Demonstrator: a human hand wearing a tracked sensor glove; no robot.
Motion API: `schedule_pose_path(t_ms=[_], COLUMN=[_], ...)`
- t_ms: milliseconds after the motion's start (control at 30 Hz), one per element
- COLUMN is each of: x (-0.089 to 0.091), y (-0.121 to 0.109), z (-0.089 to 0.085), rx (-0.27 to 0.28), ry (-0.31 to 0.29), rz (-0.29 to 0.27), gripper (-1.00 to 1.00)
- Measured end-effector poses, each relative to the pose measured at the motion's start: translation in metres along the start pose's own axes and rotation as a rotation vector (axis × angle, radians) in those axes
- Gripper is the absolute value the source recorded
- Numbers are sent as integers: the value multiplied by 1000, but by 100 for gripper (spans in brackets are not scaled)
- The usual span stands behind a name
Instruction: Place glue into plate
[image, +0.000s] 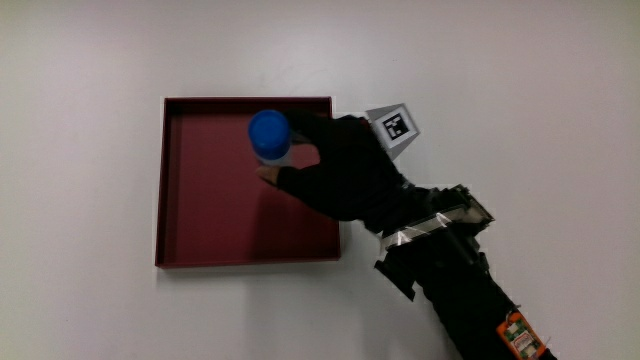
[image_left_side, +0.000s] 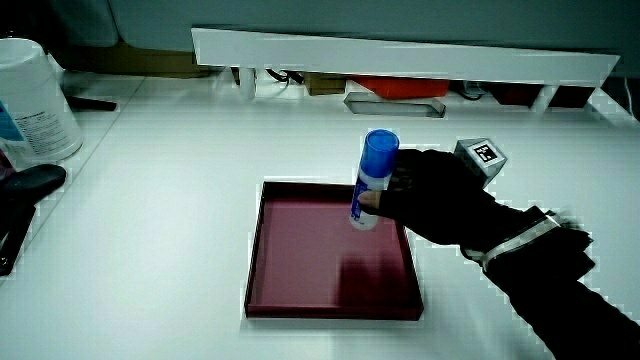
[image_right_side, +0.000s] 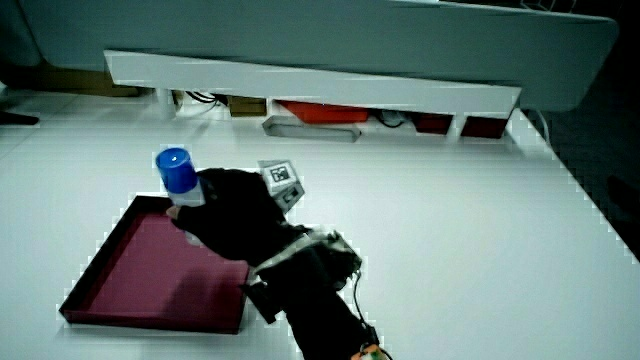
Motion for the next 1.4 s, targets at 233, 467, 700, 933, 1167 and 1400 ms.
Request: schedule_pose_path(t_ms=[233,467,700,933,1167,1400], x=[18,33,43,49,52,47], y=[1,-1,-4,-6,-8,-22], z=[-18,-31,-32,-31,-31,-18], rx=[-40,-75,-74,-66,-77,-96], ry=[-13,-23,27,51,75,93], rz=[-24,-86,-120,-137,-152,-214], gripper=[0,0,0,-20,-55,-90])
